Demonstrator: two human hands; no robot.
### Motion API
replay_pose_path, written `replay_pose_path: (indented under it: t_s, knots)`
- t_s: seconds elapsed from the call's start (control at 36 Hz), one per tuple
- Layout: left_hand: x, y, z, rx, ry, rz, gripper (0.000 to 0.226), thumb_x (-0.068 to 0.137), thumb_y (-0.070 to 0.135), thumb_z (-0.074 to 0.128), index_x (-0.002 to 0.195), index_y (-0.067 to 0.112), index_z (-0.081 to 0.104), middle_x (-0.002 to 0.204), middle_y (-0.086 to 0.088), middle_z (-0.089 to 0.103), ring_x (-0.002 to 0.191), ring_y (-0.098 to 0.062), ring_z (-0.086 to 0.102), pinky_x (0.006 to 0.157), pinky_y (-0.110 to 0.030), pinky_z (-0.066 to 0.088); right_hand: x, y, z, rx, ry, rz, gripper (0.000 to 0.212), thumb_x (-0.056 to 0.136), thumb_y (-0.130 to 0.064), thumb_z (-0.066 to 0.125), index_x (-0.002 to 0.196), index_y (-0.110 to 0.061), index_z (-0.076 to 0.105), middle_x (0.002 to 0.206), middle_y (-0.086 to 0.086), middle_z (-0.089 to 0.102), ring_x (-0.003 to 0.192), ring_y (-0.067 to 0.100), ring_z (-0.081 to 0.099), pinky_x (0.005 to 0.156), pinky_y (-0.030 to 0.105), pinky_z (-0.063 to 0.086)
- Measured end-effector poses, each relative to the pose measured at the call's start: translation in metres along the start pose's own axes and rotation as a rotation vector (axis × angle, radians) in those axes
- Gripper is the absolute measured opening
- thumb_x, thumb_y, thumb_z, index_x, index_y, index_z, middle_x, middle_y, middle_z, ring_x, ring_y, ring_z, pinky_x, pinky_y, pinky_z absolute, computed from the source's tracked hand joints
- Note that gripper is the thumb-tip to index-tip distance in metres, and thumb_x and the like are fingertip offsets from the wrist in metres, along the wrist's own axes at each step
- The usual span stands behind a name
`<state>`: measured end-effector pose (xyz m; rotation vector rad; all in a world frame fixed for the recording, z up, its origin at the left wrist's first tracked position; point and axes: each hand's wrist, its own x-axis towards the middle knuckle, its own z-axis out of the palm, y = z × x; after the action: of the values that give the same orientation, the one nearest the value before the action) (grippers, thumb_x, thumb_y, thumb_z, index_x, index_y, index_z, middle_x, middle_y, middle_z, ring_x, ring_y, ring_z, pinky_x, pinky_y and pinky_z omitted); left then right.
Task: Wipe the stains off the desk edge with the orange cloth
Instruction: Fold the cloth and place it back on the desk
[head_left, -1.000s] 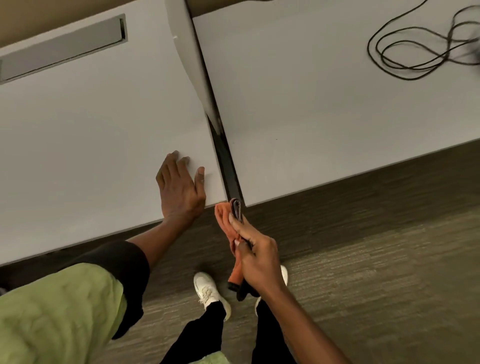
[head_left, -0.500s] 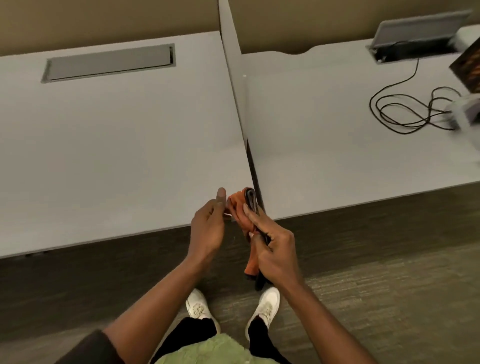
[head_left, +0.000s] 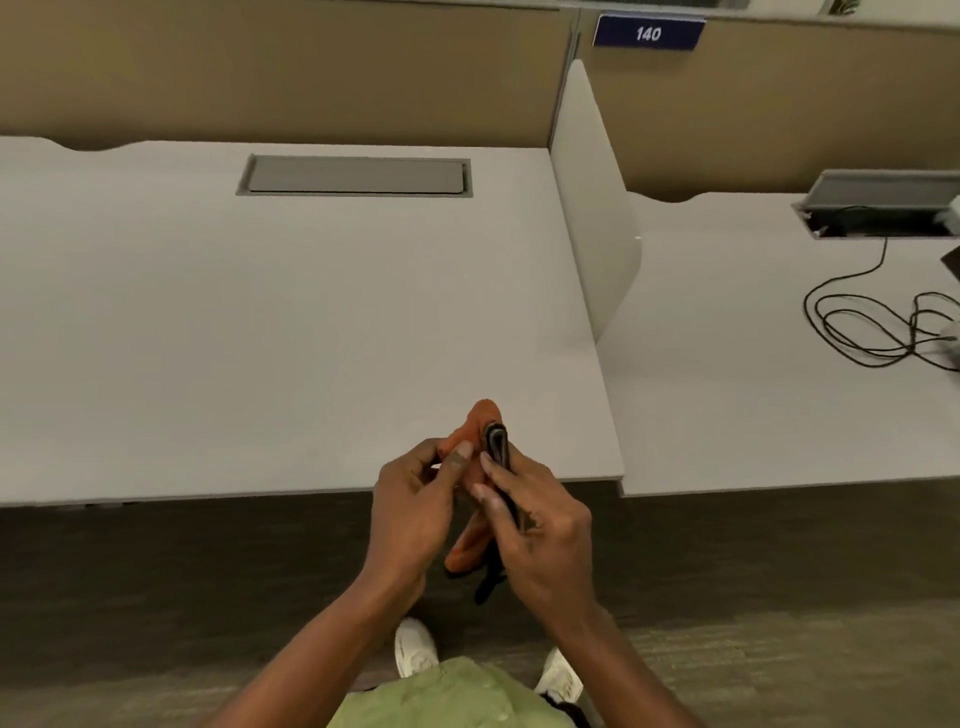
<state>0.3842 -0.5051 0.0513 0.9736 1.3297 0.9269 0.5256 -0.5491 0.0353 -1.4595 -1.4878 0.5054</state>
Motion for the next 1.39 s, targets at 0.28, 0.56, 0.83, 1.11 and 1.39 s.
replay_pose_path:
  t_s: [0.28,0.56,0.83,1.11,1.39]
  knots:
    - [0.005,0.021,-0.06,0.033,0.068,0.078,0.02,0.113,0.03,0.061,0.112,0.028,0.081,0.101,0.006,0.085,0.1,-0.008,0.08,0.089,-0.031,0.06,0.027,-0.014,0.036,-0.001,0.132,0.111,0.015,0.089,-0.013,0.084,0.103,-0.017,0.079,0.101,-0.009,0.077,0.098,0.003,0.074,0.079,0.029,0.065]
    - [0.046,0.047,-0.11,0.127,0.31,0.174,0.014,0.107,0.044,0.067,0.106,0.046,0.08,0.101,0.016,0.083,0.098,-0.002,0.078,0.078,-0.017,0.06,0.102,-0.004,0.033,0.092,0.08,0.131,0.019,0.093,-0.011,0.08,0.106,-0.025,0.08,0.105,-0.02,0.078,0.101,0.003,0.074,0.084,0.018,0.061]
    - [0.102,0.074,-0.131,0.312,0.516,0.186,0.011,0.11,0.04,0.064,0.104,0.041,0.074,0.095,0.023,0.077,0.094,0.004,0.071,0.077,-0.017,0.05,0.182,0.007,0.063,0.121,-0.074,-0.059,0.023,0.094,-0.001,0.076,0.108,-0.018,0.081,0.108,-0.009,0.077,0.101,0.01,0.074,0.085,0.029,0.065]
    - [0.139,0.098,-0.159,0.466,0.629,0.257,0.007,0.106,0.031,0.072,0.113,0.03,0.073,0.103,0.021,0.075,0.096,-0.002,0.071,0.078,-0.015,0.051,0.234,0.01,0.104,0.178,-0.158,-0.135,0.023,0.092,0.003,0.076,0.109,-0.012,0.081,0.108,-0.001,0.077,0.1,0.016,0.075,0.08,0.041,0.065]
    - [0.194,0.115,-0.251,0.572,0.617,0.292,0.015,0.109,0.016,0.067,0.111,0.027,0.076,0.103,0.018,0.078,0.1,0.004,0.068,0.075,-0.007,0.048,0.277,-0.016,0.186,0.155,-0.213,-0.194,0.028,0.09,0.001,0.077,0.109,-0.019,0.081,0.106,-0.007,0.076,0.091,0.009,0.07,0.076,0.026,0.06]
